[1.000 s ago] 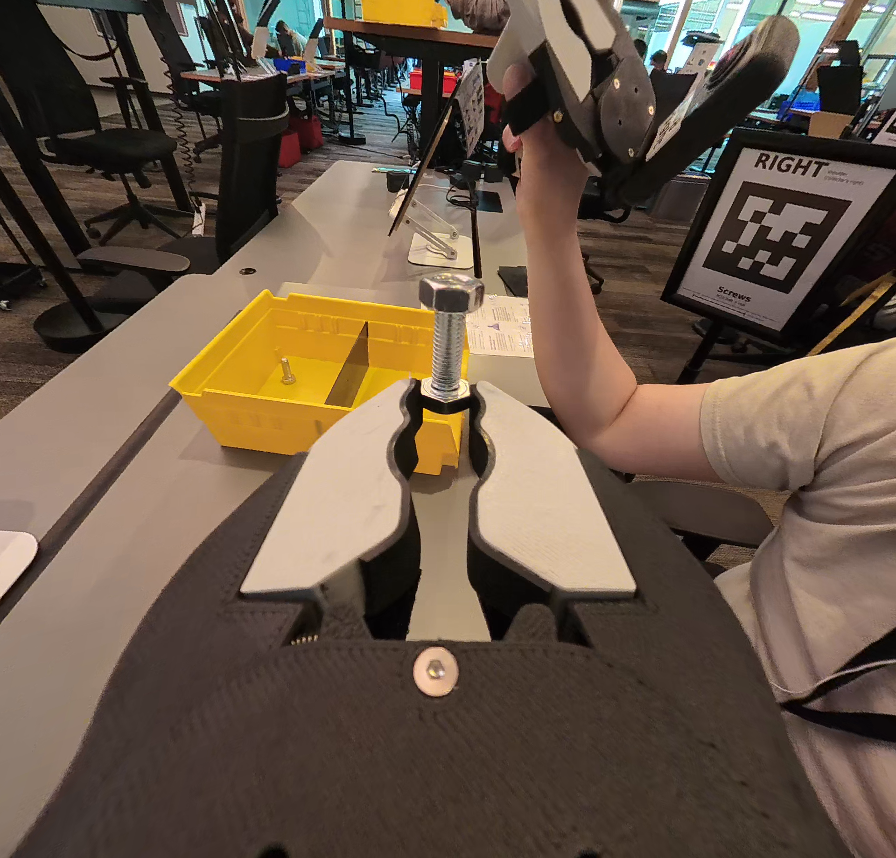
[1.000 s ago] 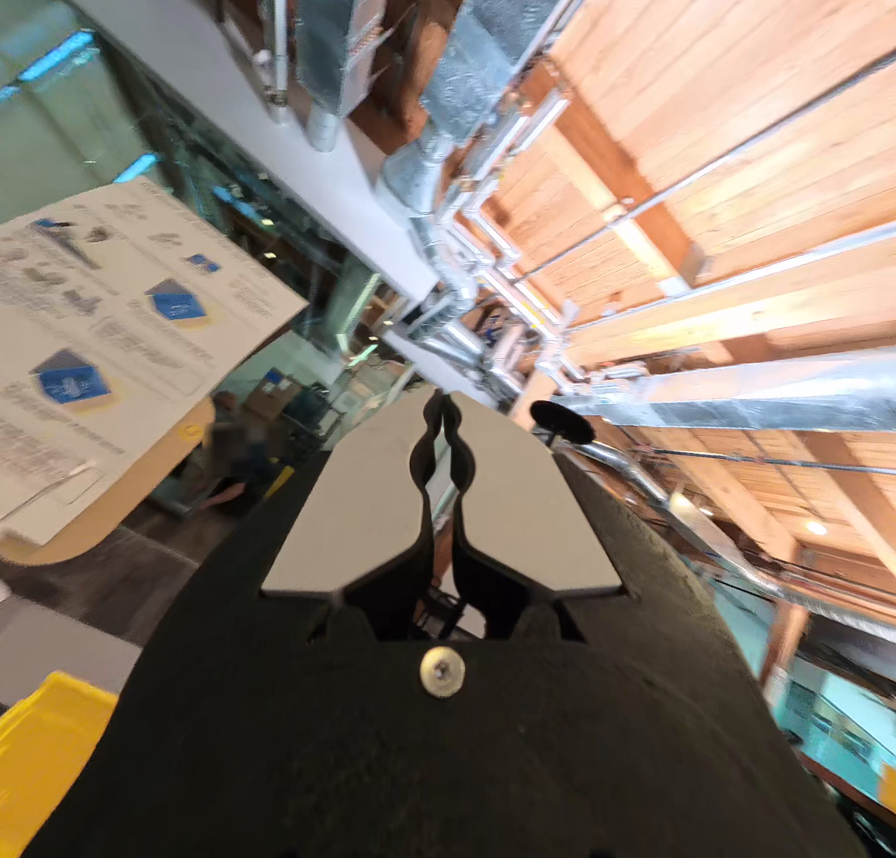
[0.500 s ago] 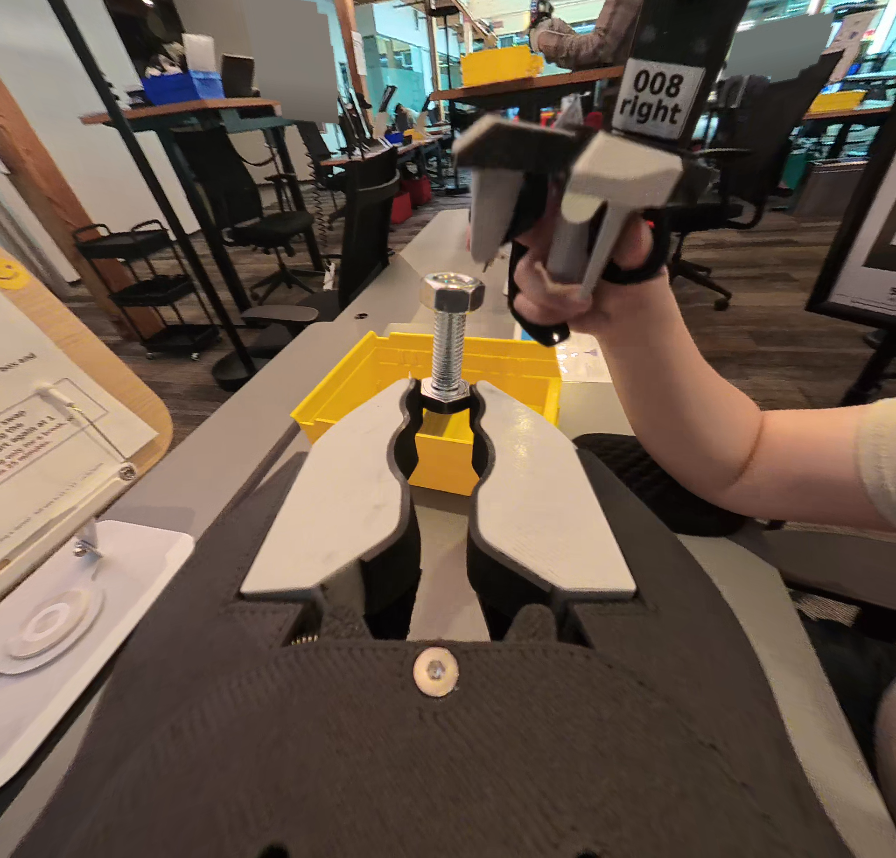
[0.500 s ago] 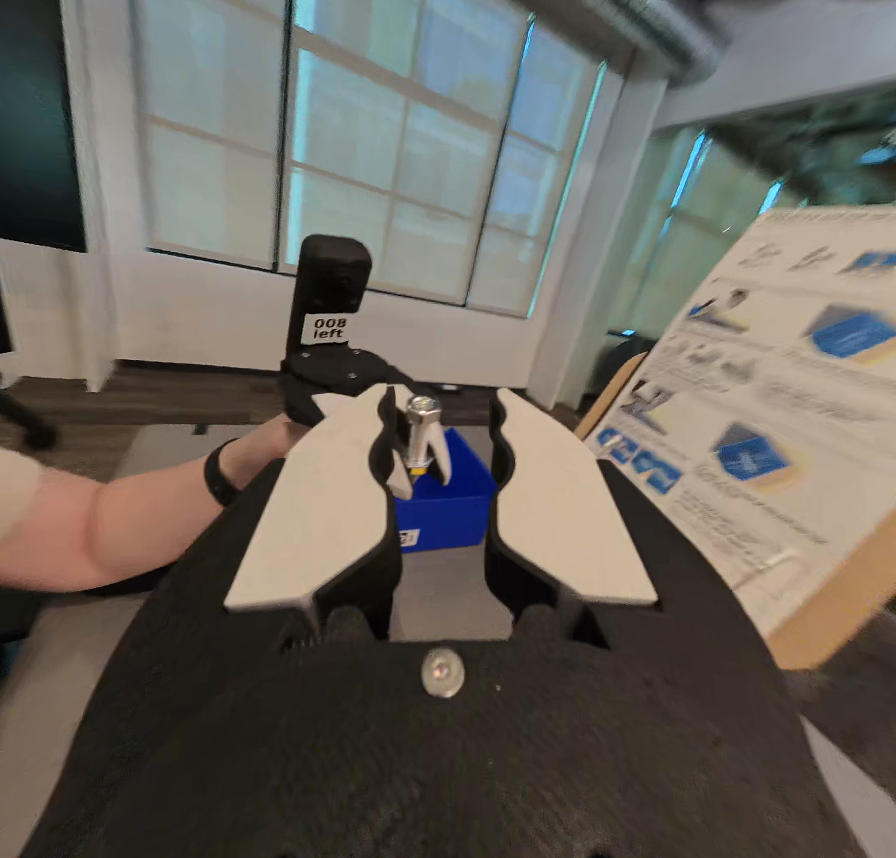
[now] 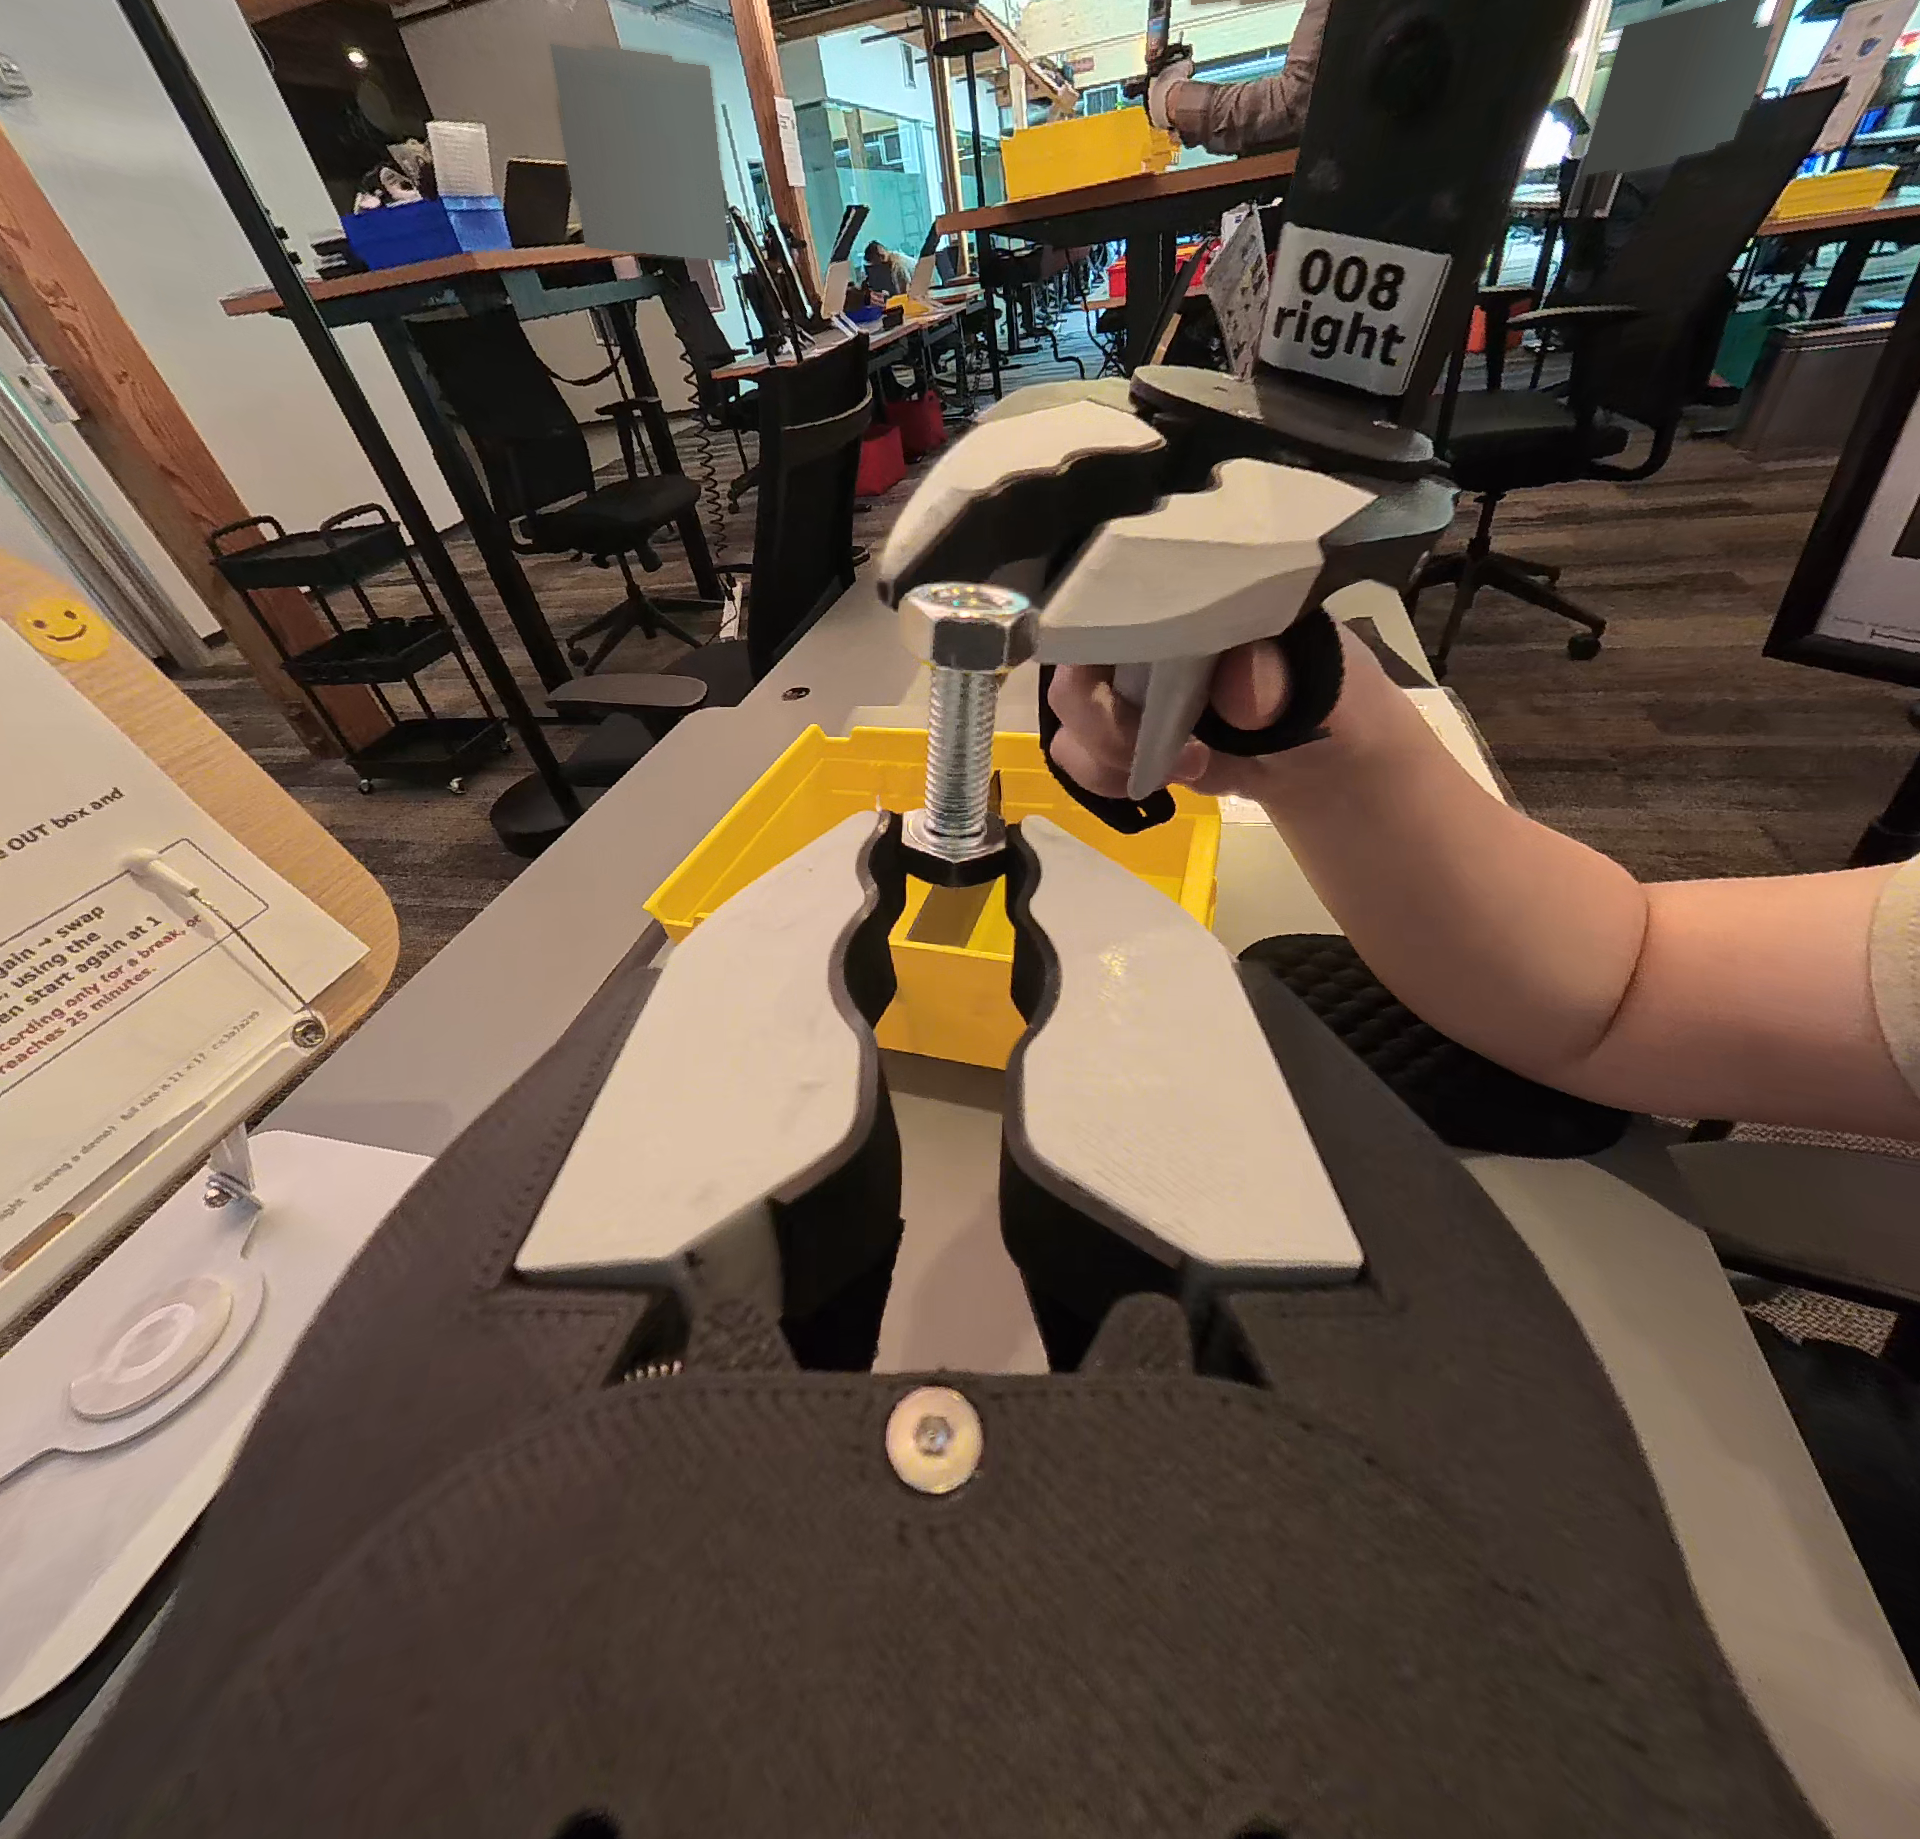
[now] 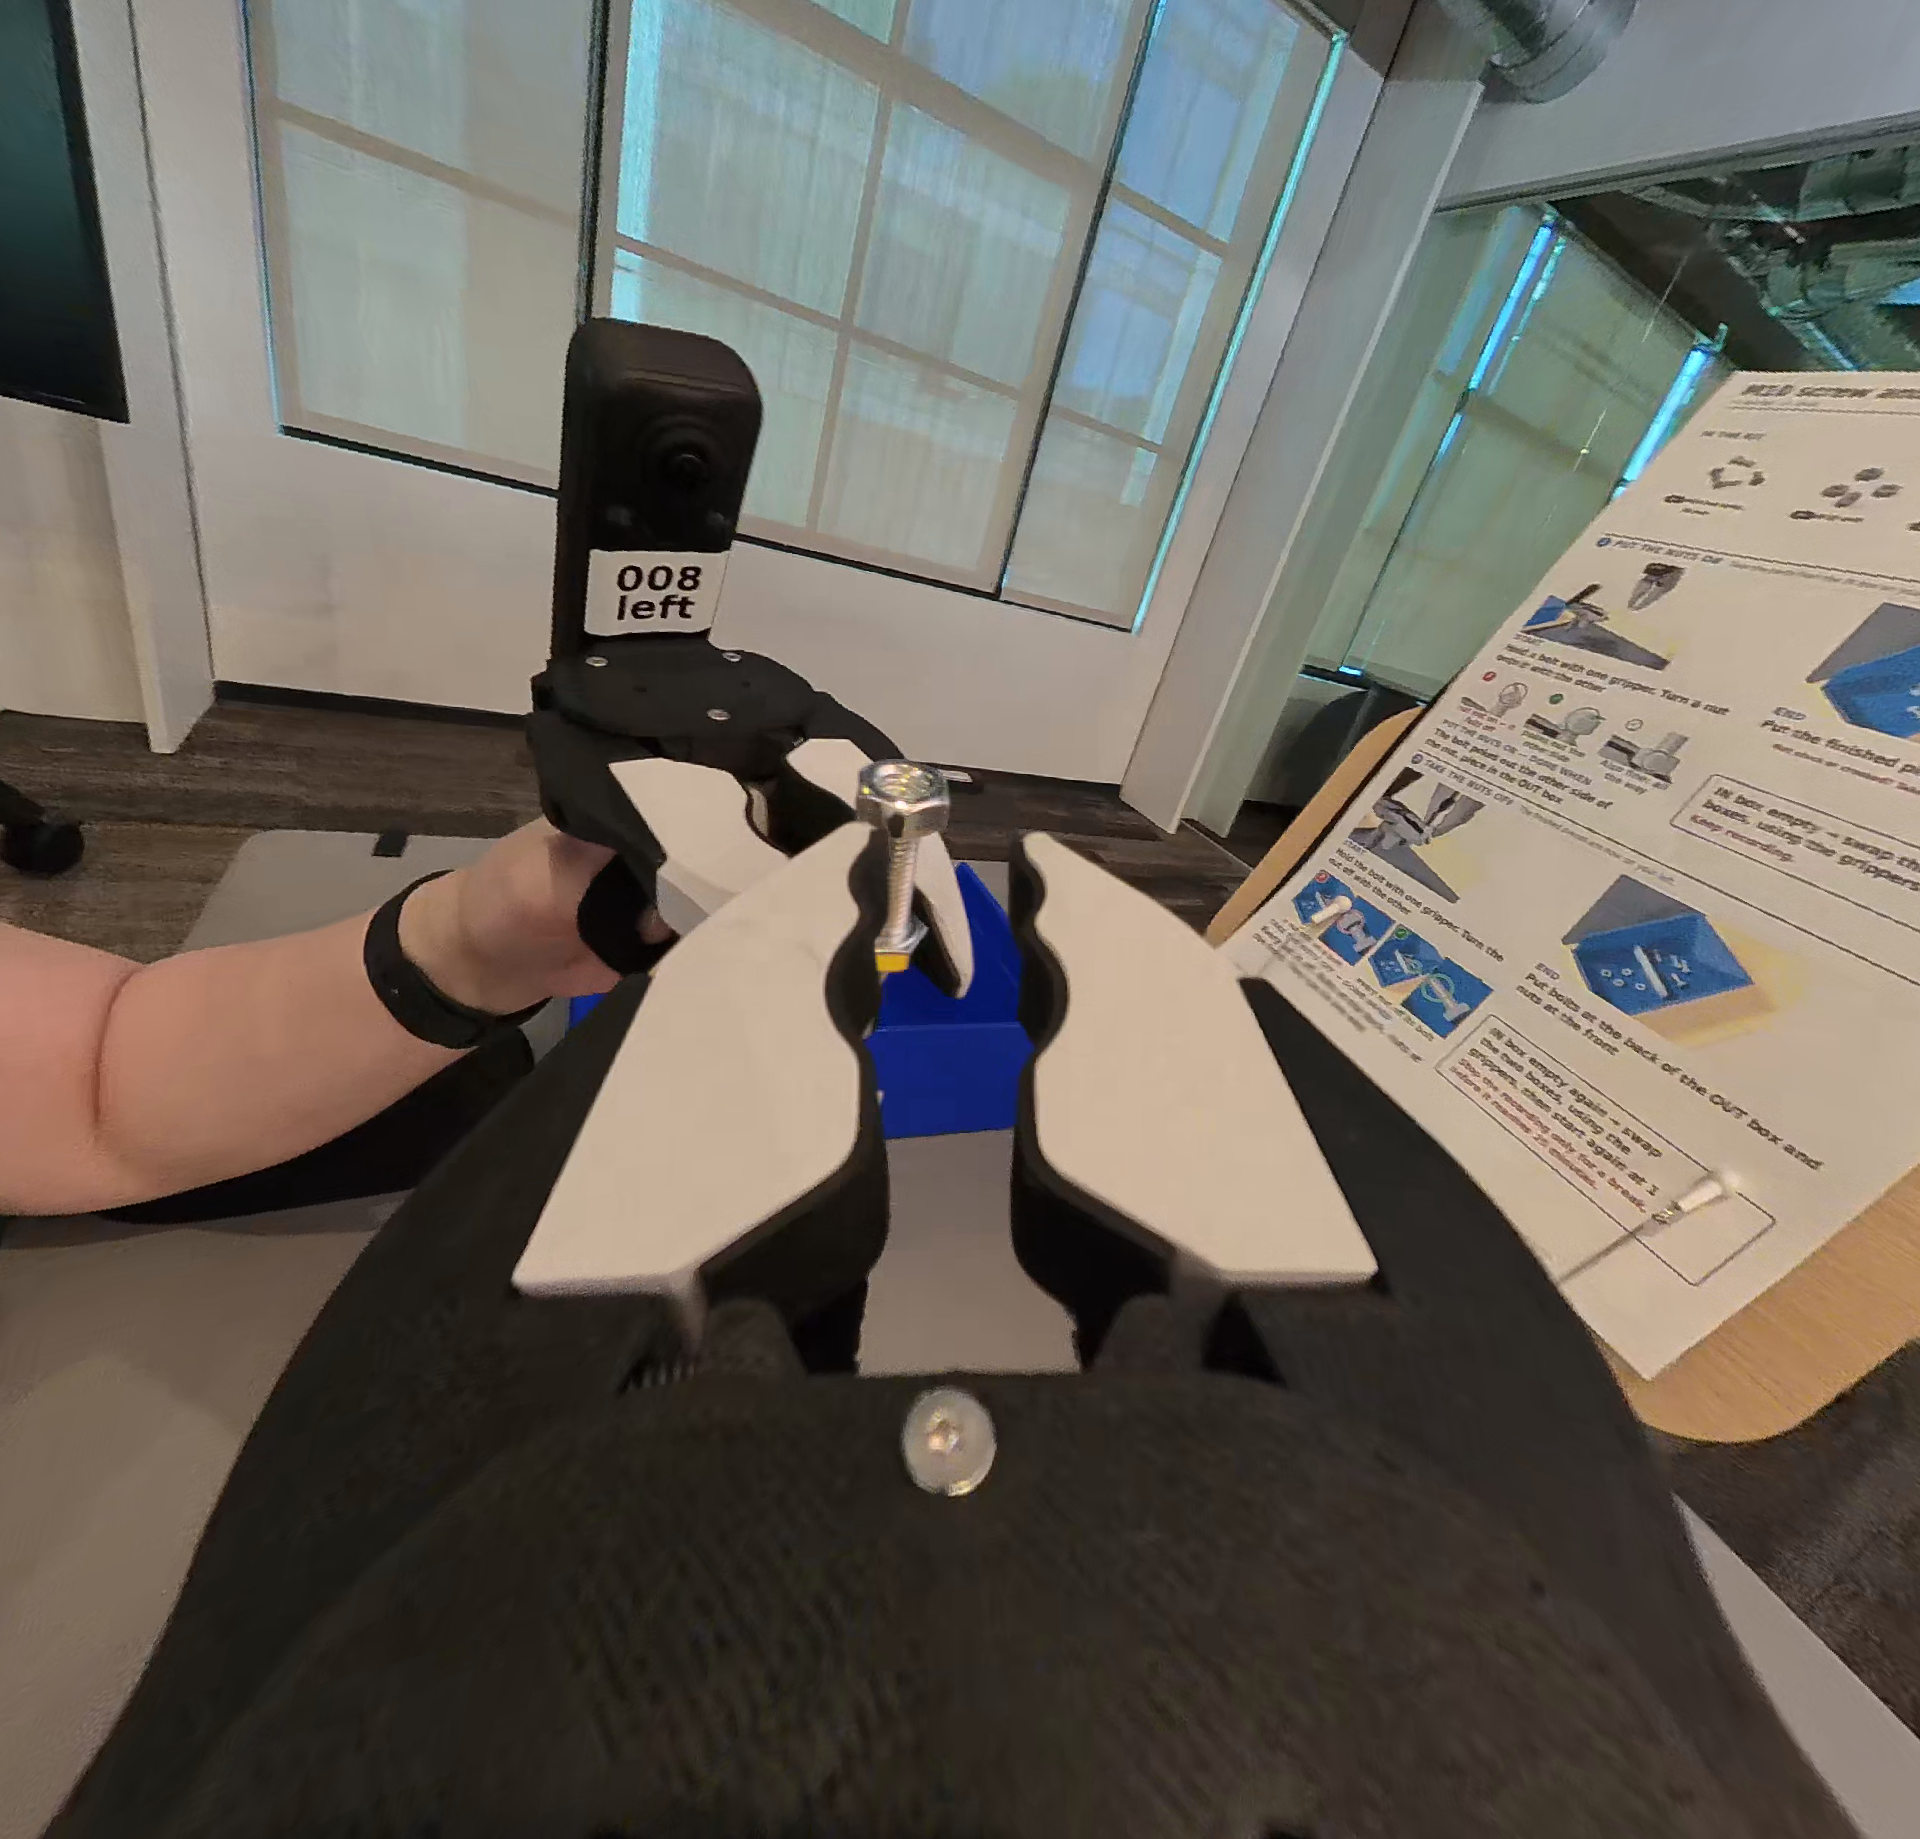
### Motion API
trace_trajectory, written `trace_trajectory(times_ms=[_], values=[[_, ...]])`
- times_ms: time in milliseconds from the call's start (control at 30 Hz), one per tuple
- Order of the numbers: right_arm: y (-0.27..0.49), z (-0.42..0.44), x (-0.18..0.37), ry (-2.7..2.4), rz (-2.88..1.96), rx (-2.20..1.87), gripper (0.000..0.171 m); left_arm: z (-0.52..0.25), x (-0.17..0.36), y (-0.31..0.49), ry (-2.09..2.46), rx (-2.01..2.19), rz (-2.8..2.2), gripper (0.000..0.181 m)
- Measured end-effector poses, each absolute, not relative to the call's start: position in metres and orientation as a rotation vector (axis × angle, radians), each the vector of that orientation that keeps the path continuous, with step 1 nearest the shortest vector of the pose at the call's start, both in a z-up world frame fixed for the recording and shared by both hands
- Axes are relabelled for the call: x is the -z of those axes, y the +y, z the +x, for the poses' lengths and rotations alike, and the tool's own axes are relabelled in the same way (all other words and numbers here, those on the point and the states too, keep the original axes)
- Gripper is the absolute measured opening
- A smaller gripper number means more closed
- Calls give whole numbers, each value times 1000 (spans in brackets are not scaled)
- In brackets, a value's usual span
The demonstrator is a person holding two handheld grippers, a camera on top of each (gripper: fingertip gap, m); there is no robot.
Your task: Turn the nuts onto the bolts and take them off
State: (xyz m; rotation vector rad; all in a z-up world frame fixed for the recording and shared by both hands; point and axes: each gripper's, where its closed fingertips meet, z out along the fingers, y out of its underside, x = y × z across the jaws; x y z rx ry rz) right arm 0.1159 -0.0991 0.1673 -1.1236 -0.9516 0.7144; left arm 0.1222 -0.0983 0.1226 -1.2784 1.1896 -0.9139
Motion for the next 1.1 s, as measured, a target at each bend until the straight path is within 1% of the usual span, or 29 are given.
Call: trace_trajectory(times_ms=[100, 233, 567, 733, 900, 1000, 1100], values=[[-108, 108, -168, -972, -1102, -754, 23, 124, -121, -99, 1198, 914, -1281, 18], [-101, 109, -165, -970, -1117, -685, 24, 126, -120, -101, 1203, 904, -1282, 18], [-109, 112, -170, -978, -1085, -770, 22, 122, -125, -103, 1200, 924, -1271, 18], [-99, 123, -169, -938, -1111, -761, 21, 123, -127, -107, 1210, 963, -1260, 18], [-115, 114, -174, -977, -1057, -824, 22, 123, -126, -107, 1211, 967, -1266, 18], [-109, 114, -171, -972, -1075, -773, 22, 124, -125, -108, 1217, 972, -1269, 18], [-102, 124, -174, -919, -1090, -815, 21, 123, -128, -111, 1219, 1000, -1260, 18]])
